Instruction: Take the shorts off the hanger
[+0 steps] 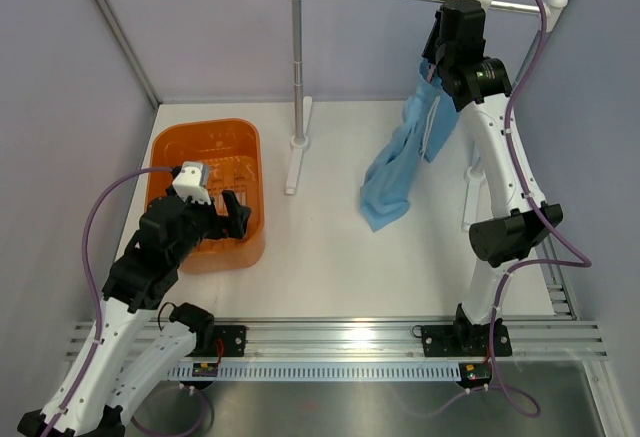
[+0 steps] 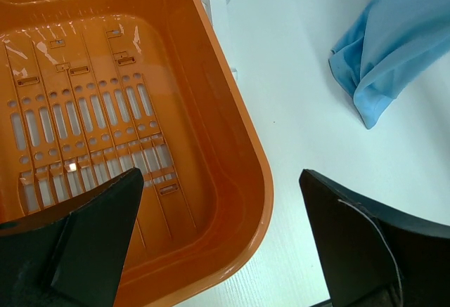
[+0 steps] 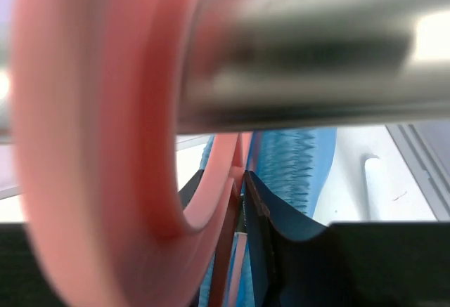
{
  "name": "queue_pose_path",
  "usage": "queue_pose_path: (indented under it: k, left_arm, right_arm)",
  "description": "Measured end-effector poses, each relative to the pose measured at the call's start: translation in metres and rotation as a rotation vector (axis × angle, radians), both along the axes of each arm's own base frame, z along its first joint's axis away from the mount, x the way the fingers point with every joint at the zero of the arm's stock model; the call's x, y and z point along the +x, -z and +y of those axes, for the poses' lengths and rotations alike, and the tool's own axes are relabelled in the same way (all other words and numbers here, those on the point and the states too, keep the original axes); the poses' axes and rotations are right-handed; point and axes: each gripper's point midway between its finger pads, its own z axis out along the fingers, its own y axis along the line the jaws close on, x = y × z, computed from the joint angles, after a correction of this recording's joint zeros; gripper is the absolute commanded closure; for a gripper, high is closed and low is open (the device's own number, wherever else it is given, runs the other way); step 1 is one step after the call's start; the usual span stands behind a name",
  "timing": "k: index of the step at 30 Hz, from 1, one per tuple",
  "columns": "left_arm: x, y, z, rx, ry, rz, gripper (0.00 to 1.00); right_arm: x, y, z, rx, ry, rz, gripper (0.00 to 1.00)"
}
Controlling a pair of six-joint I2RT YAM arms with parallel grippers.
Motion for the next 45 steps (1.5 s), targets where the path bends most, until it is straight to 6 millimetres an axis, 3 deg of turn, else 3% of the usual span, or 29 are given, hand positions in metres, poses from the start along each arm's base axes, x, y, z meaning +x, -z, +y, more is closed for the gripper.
queue_pose_path:
  k: [5, 10, 26, 34, 40, 45]
  left_arm:
    - [0.000, 0.000, 0.000, 0.000, 0.000, 0.000, 0.01]
    - [0.000, 0.000, 0.000, 0.000, 0.000, 0.000, 0.01]
    - [0.000, 0.000, 0.000, 0.000, 0.001, 0.001, 0.01]
    - [0.006, -0.013, -0.004, -0.008, 0.006, -0.006, 0.01]
    - [0.012, -0.046, -0.010, -0.047, 0.015, -0.059, 0.01]
    - [0.021, -0.072, -0.023, -0.104, 0.045, -0.082, 0.01]
  right_arm:
    - [0.000, -0.004, -0.004, -0.038, 0.029, -0.014, 0.78]
    - [-0.004, -0.005, -0.001, -0.091, 0.038, -0.008, 1.00]
    - [-0.016, -0.008, 0.019, -0.165, -0.021, 0.007, 1.00]
    - [-0.051, -0.033, 0.020, -0.127, -0.096, -0.008, 1.00]
    - [-0.088, -0.057, 0.023, -0.076, -0.175, -0.039, 1.00]
    - [-0.123, -0.056, 0.037, -0.039, -0.284, -0.017, 1.00]
